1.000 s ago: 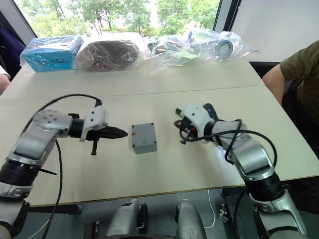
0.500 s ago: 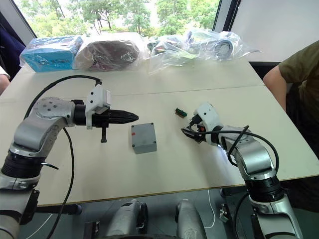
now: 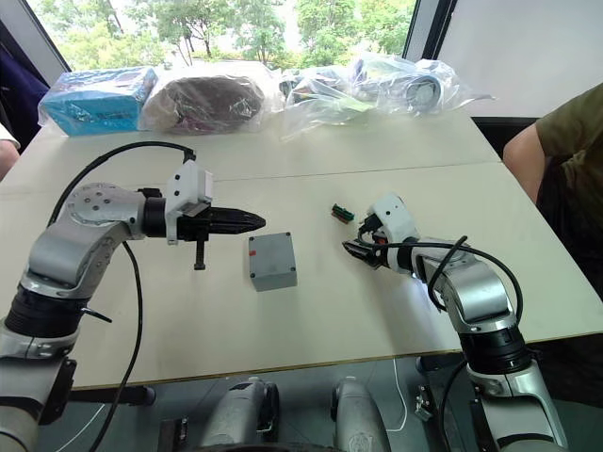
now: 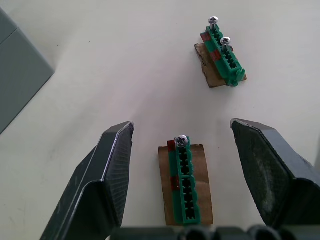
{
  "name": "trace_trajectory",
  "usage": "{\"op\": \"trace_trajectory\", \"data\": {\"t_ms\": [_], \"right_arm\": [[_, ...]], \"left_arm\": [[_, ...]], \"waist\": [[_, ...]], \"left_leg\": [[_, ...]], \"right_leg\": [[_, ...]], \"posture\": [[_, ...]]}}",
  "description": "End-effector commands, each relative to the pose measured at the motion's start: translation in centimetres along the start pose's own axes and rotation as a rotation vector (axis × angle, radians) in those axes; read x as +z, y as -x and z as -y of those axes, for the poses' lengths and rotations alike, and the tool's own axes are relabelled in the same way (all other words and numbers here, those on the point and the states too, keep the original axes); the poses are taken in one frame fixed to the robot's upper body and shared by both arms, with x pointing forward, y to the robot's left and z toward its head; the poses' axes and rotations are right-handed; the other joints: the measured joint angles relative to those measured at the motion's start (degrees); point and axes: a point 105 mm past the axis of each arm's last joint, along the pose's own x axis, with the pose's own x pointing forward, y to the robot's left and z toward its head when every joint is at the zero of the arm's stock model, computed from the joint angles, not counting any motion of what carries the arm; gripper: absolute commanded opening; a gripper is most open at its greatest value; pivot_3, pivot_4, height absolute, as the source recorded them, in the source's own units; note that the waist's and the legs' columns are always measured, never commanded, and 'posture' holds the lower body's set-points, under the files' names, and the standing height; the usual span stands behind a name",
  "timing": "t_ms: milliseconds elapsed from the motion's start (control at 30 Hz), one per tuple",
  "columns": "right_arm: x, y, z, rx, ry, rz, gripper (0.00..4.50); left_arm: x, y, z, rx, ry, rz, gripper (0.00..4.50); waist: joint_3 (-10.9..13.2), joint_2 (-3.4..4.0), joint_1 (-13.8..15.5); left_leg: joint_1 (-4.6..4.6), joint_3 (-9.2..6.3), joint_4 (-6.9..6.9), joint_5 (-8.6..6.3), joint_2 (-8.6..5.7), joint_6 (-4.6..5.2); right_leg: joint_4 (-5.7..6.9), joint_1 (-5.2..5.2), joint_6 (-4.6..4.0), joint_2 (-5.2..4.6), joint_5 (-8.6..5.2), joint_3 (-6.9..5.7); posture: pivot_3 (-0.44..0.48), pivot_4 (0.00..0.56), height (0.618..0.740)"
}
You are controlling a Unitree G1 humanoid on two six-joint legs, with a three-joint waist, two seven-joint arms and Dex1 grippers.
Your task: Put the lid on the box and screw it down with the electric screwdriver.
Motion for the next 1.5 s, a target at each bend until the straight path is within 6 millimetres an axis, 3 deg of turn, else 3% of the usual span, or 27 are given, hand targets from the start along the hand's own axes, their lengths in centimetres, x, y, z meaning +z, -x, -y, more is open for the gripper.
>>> {"op": "trace_trajectory", "data": {"t_ms": [33, 100, 300, 533, 933, 1133, 1367, 1500], "right_arm": [[1.1, 0.2, 0.2, -0.003, 0.009, 0.041, 2.93], [0.9, 0.2, 0.2, -0.002, 0.005, 0.034, 2.54], [0.7, 0.1, 0.2, -0.005, 0.000, 0.032, 0.09], [0.7, 0.2, 0.2, -0.003, 0.008, 0.021, 0.09], [5.3, 2.6, -0.4, 0.021, 0.106, 0.078, 0.09], [9.0, 1.2, -4.8, 0.203, 0.166, 0.107, 0.09], [9.9, -1.0, -7.8, 0.329, 0.202, 0.083, 0.09], [9.7, -1.8, -8.3, 0.354, 0.217, 0.068, 0.09]], "left_arm": [[0.9, 0.0, 0.1, -0.005, -0.037, 0.014, 0.00], [0.9, 0.0, 0.1, -0.005, -0.038, 0.012, 0.00], [0.9, 0.0, 0.1, -0.006, -0.039, 0.010, 0.00], [0.9, 0.0, 0.1, -0.007, -0.038, 0.008, 0.00], [0.0, 0.9, 0.3, 0.006, -0.016, -0.027, 0.00], [-0.5, 1.4, 0.0, 0.026, -0.020, -0.051, 0.00], [-0.5, 1.4, 0.1, 0.036, -0.025, -0.053, 0.00], [-0.4, 1.4, 0.3, 0.044, -0.023, -0.050, 0.00]], "waist": [[0.0, 0.00, 0.0], [0.0, 0.00, 0.0], [0.0, 0.00, 0.0], [0.0, 0.00, 0.0], [0.0, 0.00, 0.0], [0.0, 0.01, -0.3], [0.0, 0.00, 0.0], [0.0, 0.00, 0.0]], "left_leg": [[0.00, 0.00, 0.00, 0.00, 0.00, 0.00], [0.00, 0.00, 0.00, 0.00, 0.00, 0.00], [0.00, 0.00, 0.00, 0.00, 0.00, 0.00], [0.00, 0.00, 0.00, 0.00, 0.00, 0.00], [0.00, -0.01, 0.00, 0.00, 0.01, 0.00], [0.02, -0.01, -0.01, 0.00, 0.03, 0.00], [-0.02, 0.02, 0.01, 0.00, -0.01, 0.00], [-0.02, 0.02, 0.02, 0.00, -0.02, 0.00]], "right_leg": [[0.00, 0.00, 0.00, 0.00, 0.00, 0.00], [0.00, 0.00, 0.00, 0.00, 0.00, 0.00], [0.00, 0.00, 0.00, 0.00, 0.00, 0.00], [0.00, 0.00, 0.00, 0.00, 0.00, 0.00], [0.00, 0.00, 0.00, 0.00, 0.00, 0.00], [0.01, -0.01, 0.00, 0.02, 0.00, 0.00], [0.01, -0.02, -0.01, -0.08, 0.00, 0.00], [0.00, -0.01, -0.01, -0.07, 0.01, 0.02]], "posture": [[0.000, 0.150, 0.740], [0.000, 0.150, 0.740], [0.000, 0.150, 0.740], [0.000, 0.150, 0.740], [0.000, 0.150, 0.740], [0.000, 0.150, 0.740], [0.000, 0.150, 0.740], [0.000, 0.150, 0.740]]}}
